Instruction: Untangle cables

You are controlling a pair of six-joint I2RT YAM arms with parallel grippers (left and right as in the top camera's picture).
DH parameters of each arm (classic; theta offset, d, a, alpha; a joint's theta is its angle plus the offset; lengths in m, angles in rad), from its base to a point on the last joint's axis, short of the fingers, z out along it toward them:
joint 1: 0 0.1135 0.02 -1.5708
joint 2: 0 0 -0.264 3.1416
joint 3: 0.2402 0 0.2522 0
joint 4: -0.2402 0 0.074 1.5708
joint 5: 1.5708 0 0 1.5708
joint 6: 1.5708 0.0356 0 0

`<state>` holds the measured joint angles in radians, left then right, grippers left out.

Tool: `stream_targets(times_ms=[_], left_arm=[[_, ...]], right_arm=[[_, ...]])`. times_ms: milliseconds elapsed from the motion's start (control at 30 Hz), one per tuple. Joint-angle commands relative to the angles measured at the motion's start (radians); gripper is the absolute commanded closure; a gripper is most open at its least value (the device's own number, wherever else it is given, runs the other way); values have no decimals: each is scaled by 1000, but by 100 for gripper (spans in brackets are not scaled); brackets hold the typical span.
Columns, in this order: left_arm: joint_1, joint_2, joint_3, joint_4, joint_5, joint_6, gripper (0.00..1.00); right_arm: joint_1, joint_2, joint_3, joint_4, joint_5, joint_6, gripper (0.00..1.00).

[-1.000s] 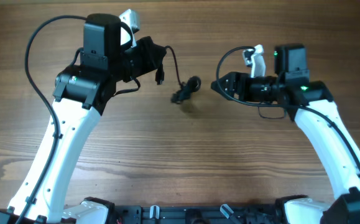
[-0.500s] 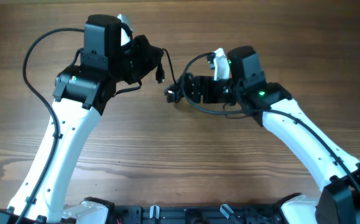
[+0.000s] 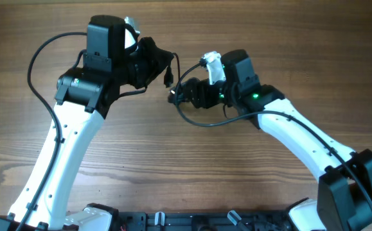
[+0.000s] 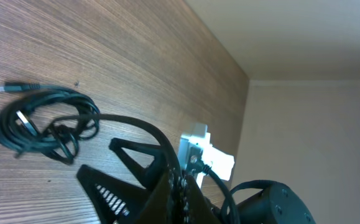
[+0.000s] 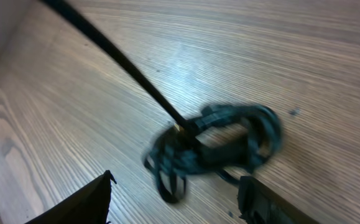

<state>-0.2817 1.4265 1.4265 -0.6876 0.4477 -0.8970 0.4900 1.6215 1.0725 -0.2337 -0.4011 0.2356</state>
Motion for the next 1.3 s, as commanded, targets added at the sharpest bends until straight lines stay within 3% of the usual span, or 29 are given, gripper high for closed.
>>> stream_targets(times_ms=[0, 167, 367, 500, 967, 1033, 1100, 1267], left_arm=[[-5, -24, 9, 11, 27, -9, 96], [-5, -24, 9, 10, 28, -9, 96], [-5, -24, 9, 10, 27, -8, 95], [-5, -24, 9, 10, 23, -8, 94], [-5, -23, 8, -80, -33, 3, 90], [-5, -23, 7, -145, -83, 29, 83], [-5, -22, 6, -222, -142, 89, 69], [-4, 9, 6, -337, -200, 217, 9]], right_arm=[[53, 50, 14, 32, -25, -34, 36], [80, 136, 14, 63, 54, -17, 51], [80, 146, 15, 84, 55, 61, 84], [80, 146, 15, 81, 32, 129, 89], [80, 146, 15, 30, -37, 166, 96], [80, 146, 15, 21, -53, 170, 96], [80, 146, 15, 3, -59, 190, 96], [79, 143, 15, -18, -125, 202, 96]])
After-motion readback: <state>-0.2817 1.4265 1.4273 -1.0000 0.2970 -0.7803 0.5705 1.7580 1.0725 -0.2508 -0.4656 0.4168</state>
